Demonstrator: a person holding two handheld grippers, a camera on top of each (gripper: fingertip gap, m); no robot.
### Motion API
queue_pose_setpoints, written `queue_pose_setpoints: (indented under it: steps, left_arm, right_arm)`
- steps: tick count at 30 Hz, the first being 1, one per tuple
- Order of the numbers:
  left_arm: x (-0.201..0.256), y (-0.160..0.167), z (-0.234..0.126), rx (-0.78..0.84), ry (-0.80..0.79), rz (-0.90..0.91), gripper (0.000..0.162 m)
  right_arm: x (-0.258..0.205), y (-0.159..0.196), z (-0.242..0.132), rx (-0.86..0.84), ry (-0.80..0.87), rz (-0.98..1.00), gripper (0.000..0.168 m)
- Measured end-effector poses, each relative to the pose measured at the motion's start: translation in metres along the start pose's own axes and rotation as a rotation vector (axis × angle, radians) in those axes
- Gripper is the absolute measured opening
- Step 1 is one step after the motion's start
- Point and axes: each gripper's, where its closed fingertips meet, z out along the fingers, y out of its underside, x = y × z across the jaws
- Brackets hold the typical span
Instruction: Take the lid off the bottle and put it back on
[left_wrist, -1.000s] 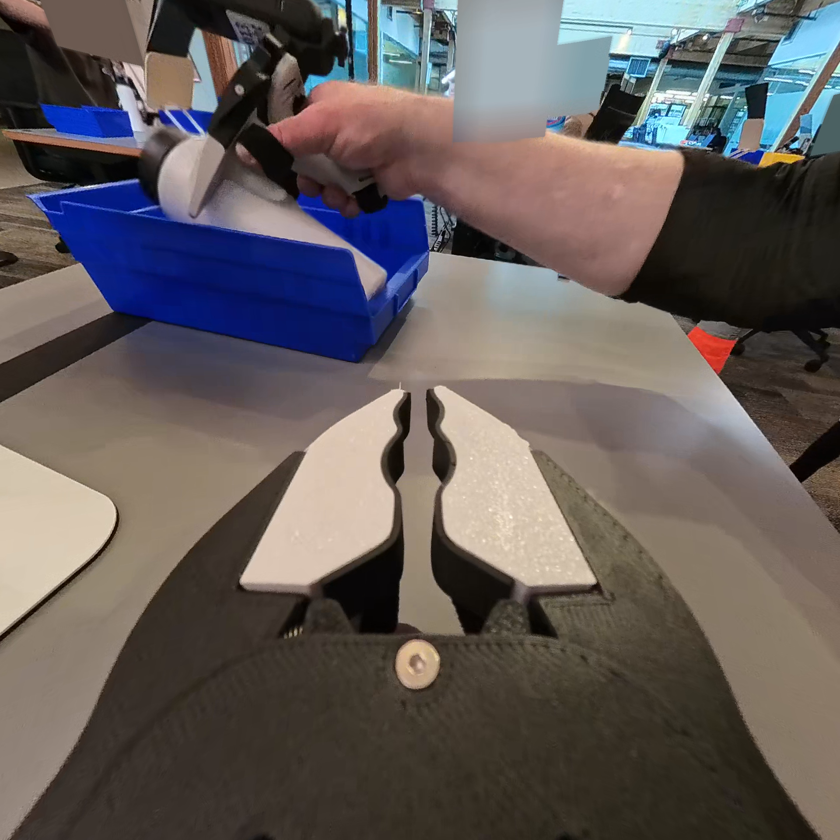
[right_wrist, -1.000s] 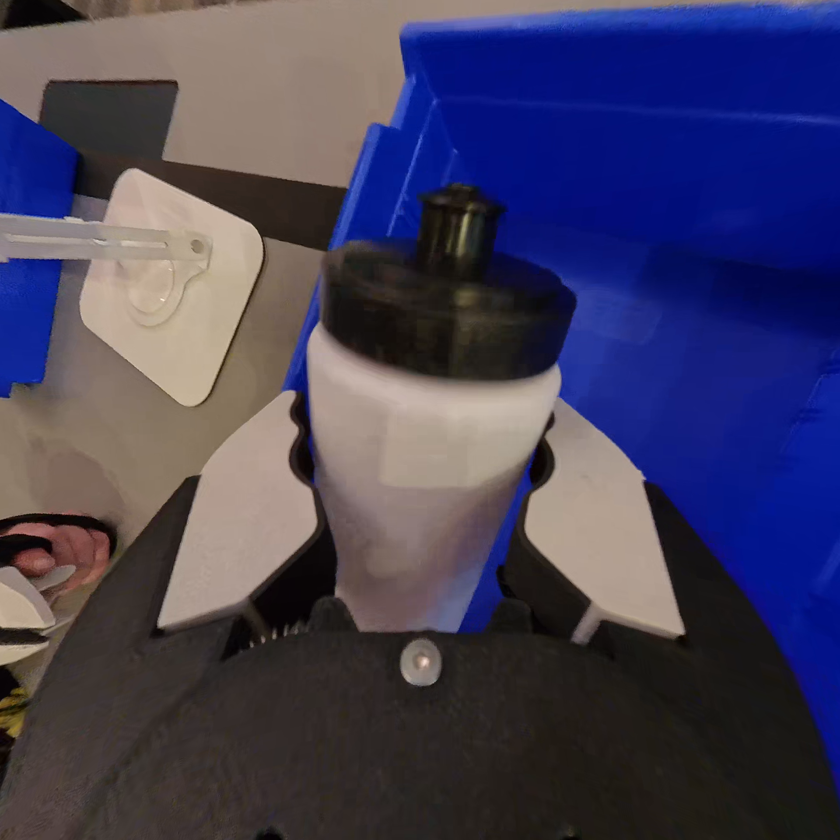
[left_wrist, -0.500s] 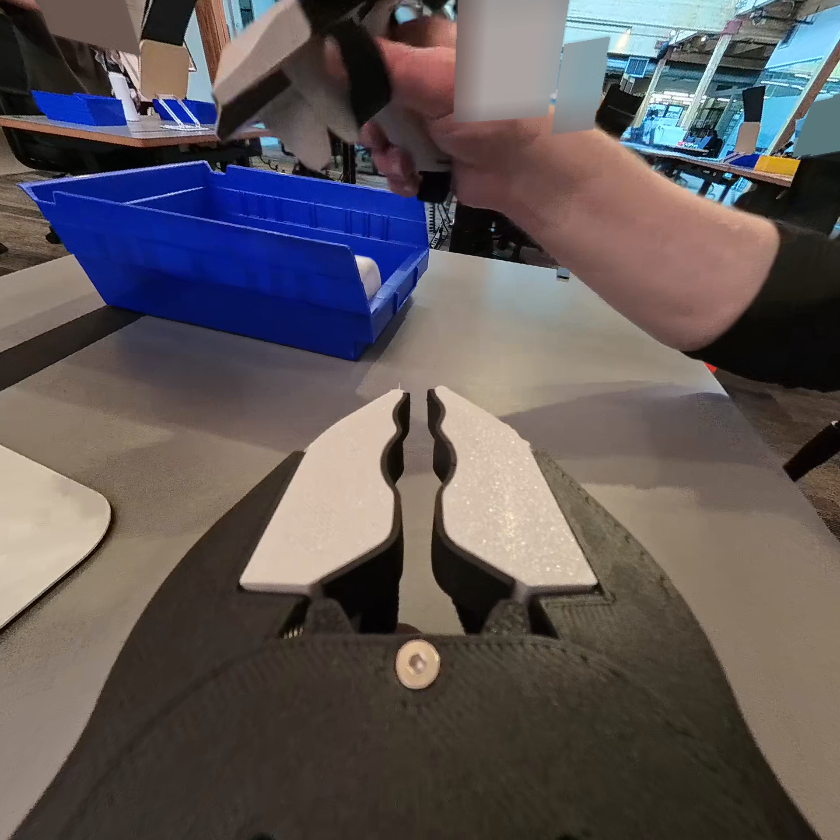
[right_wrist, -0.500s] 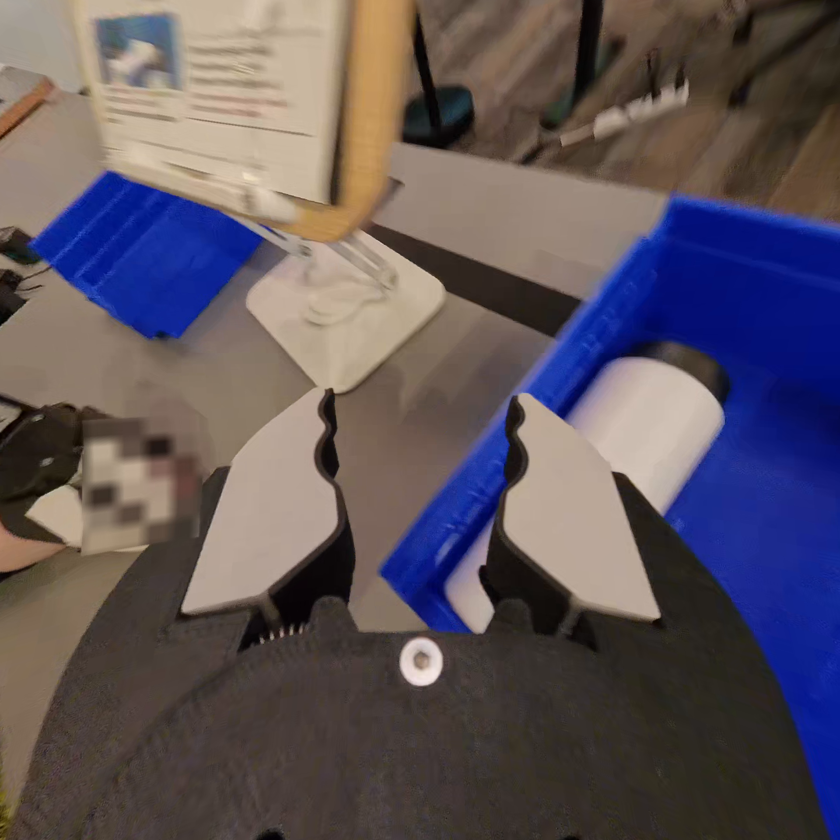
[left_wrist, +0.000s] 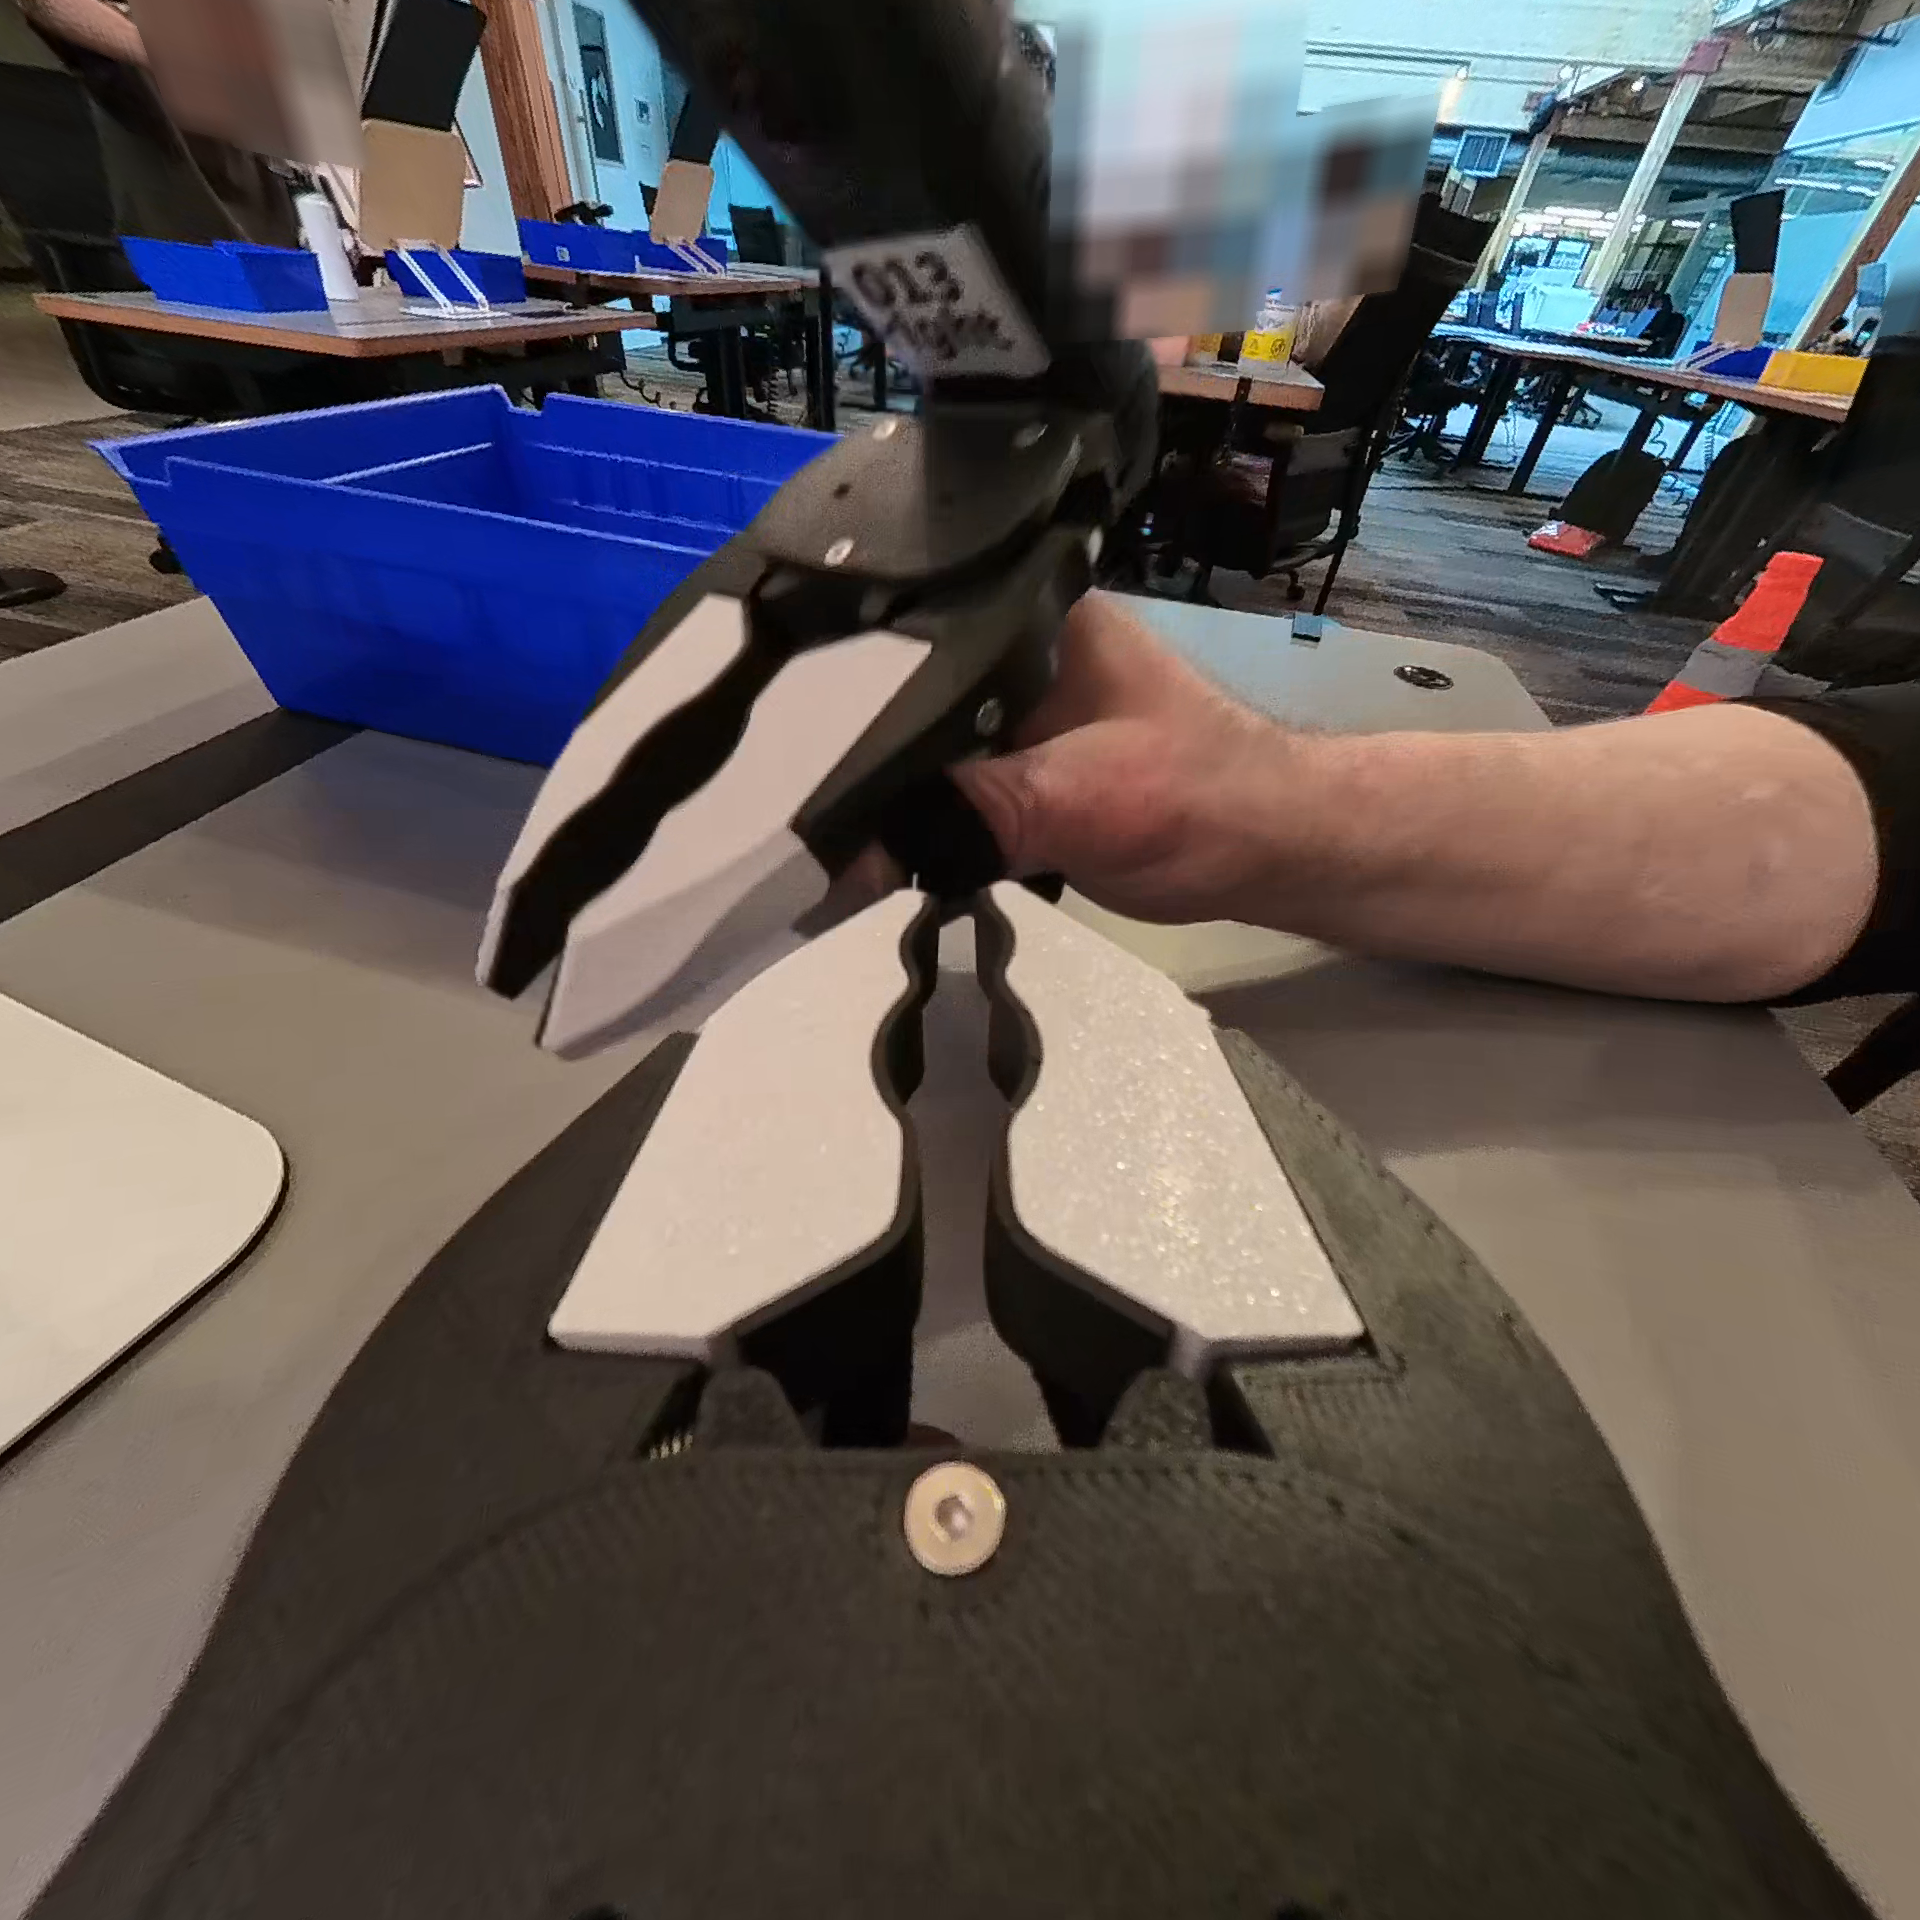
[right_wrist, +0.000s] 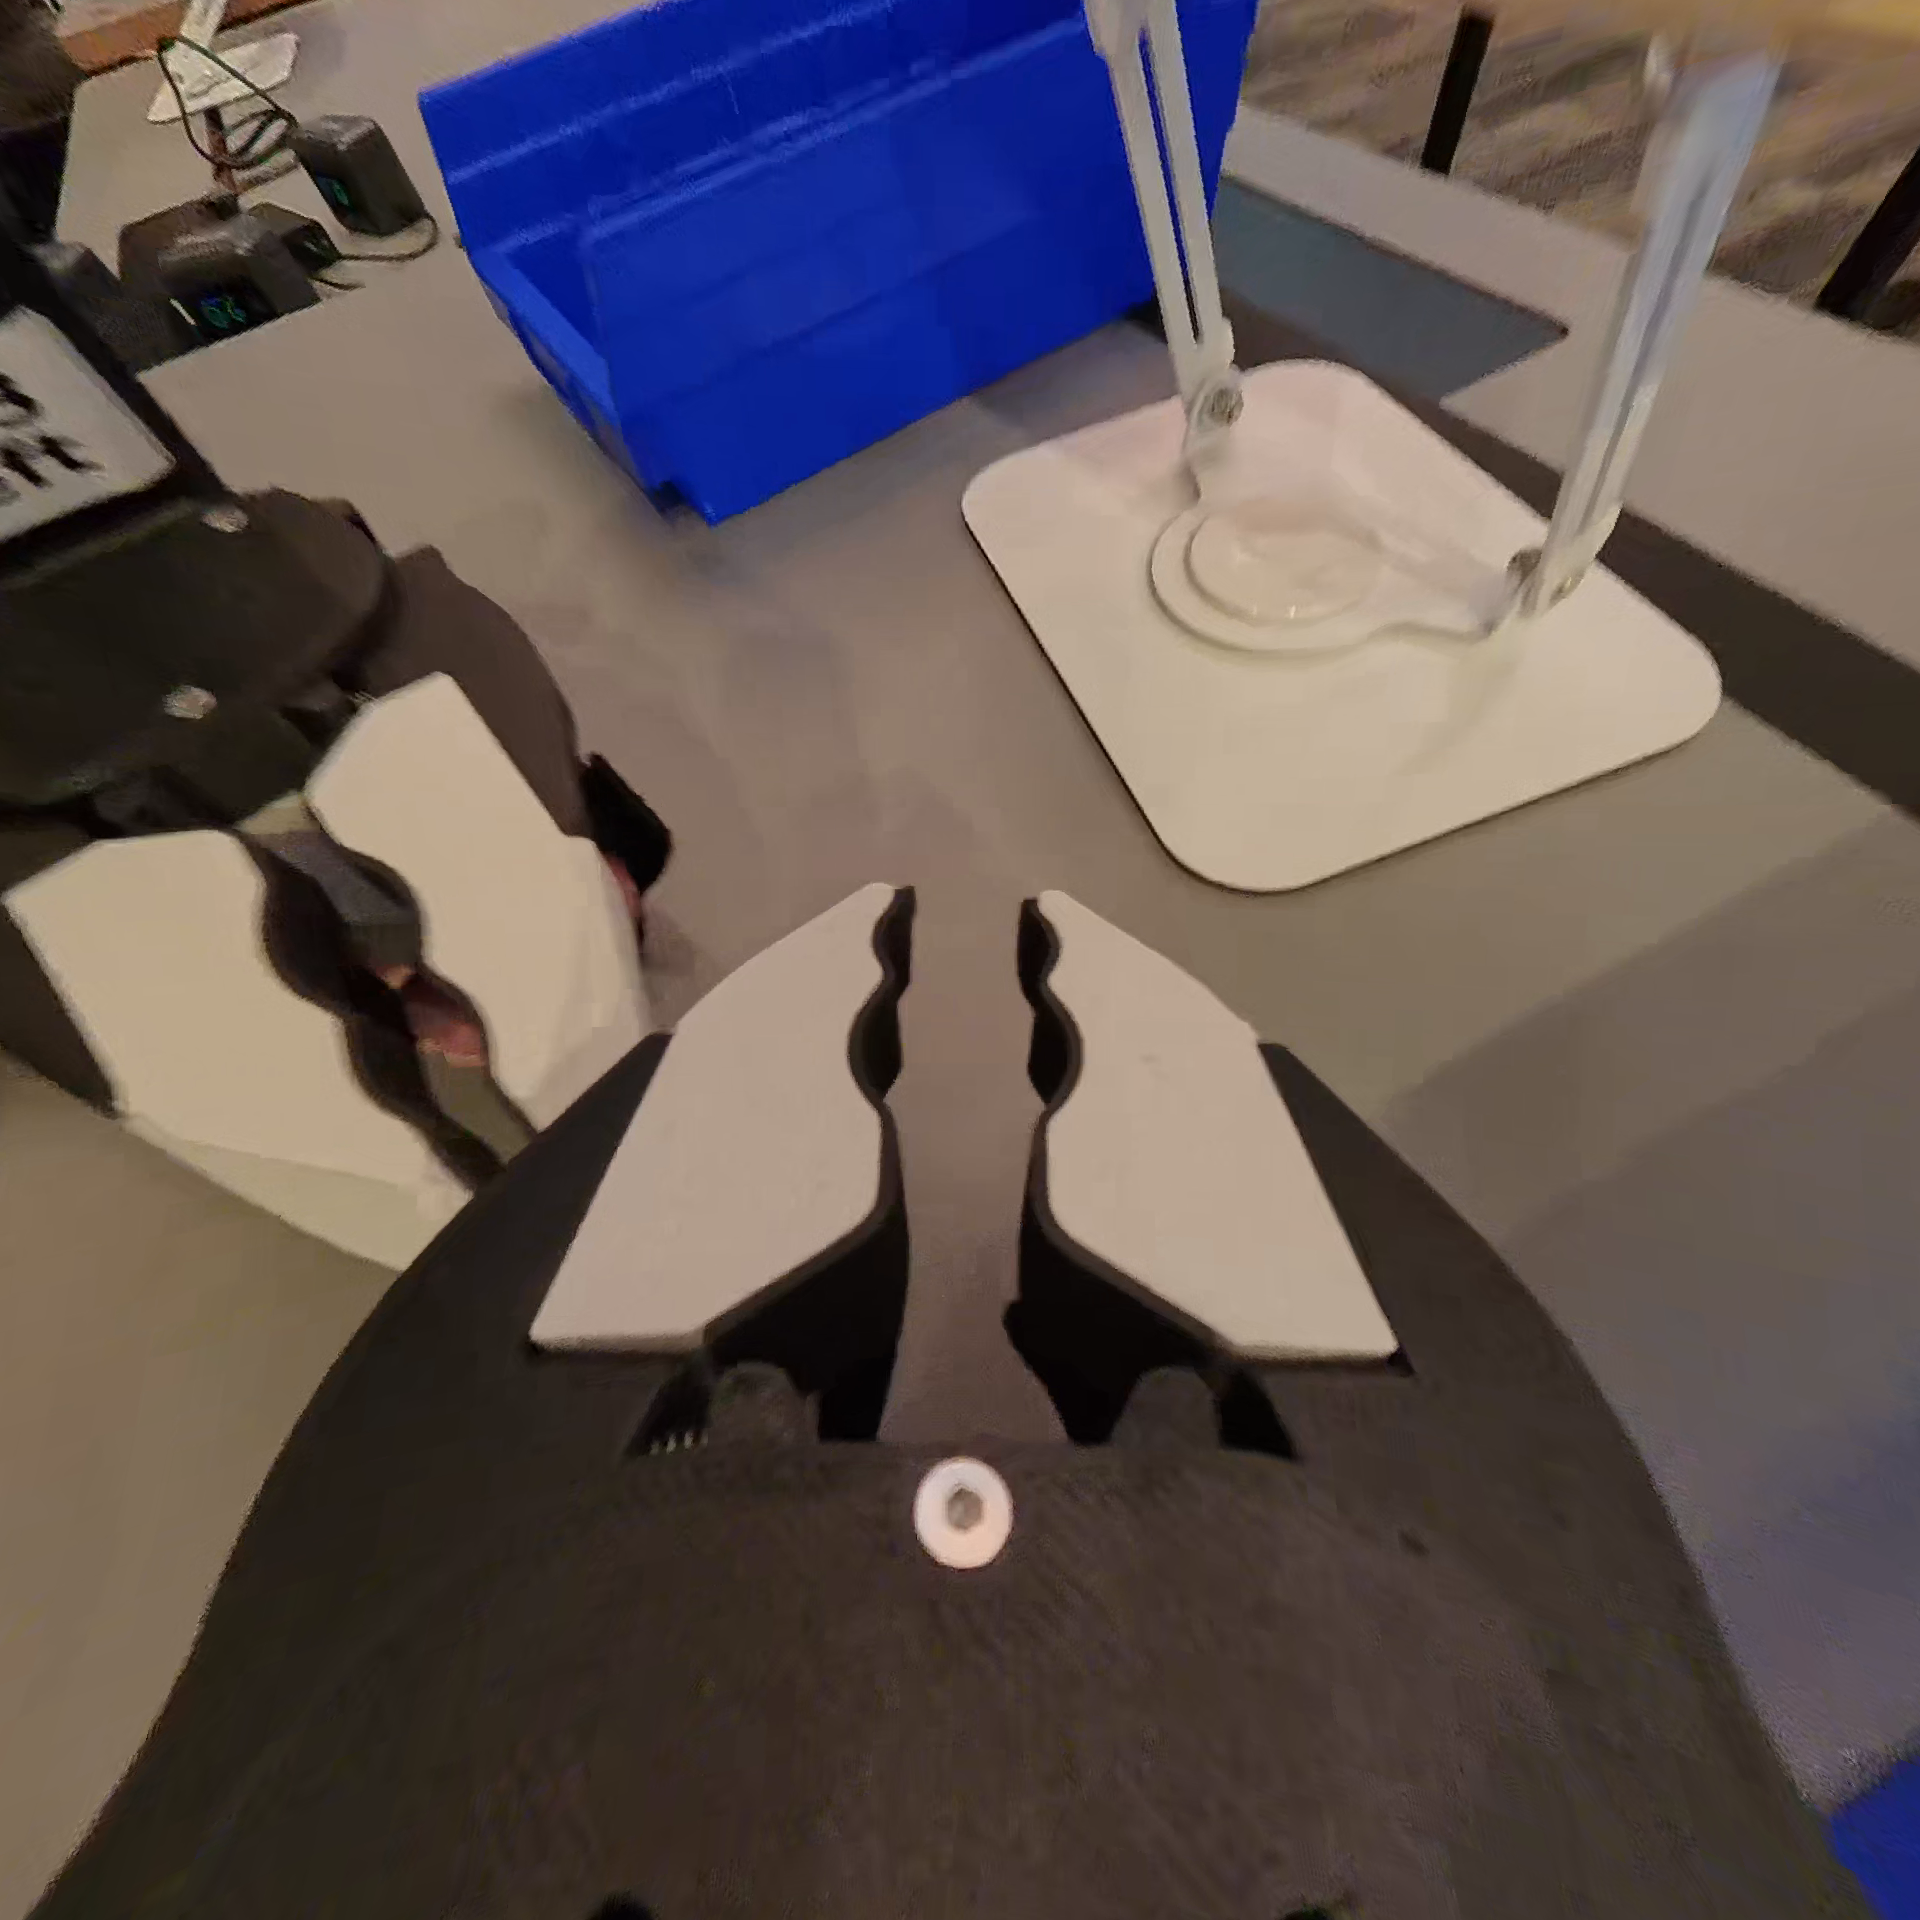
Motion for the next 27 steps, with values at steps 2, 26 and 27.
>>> queue_pose_setpoints:
  steps: [2,26,27]
  left_arm:
    - [0.001,0.000,0.000,-0.001,0.002,0.004,0.007]
    - [0.004,0.001,0.000,-0.004,0.016,0.015,0.009]
    - [0.004,0.001,0.000,-0.004,0.017,0.015,0.009]
  right_arm:
    - [0.006,0.011,0.007,-0.011,0.000,0.024,0.029]
    - [0.016,0.054,0.033,-0.250,0.064,0.003,0.084]
    - [0.016,0.055,0.034,-0.254,0.063,0.002,0.084]
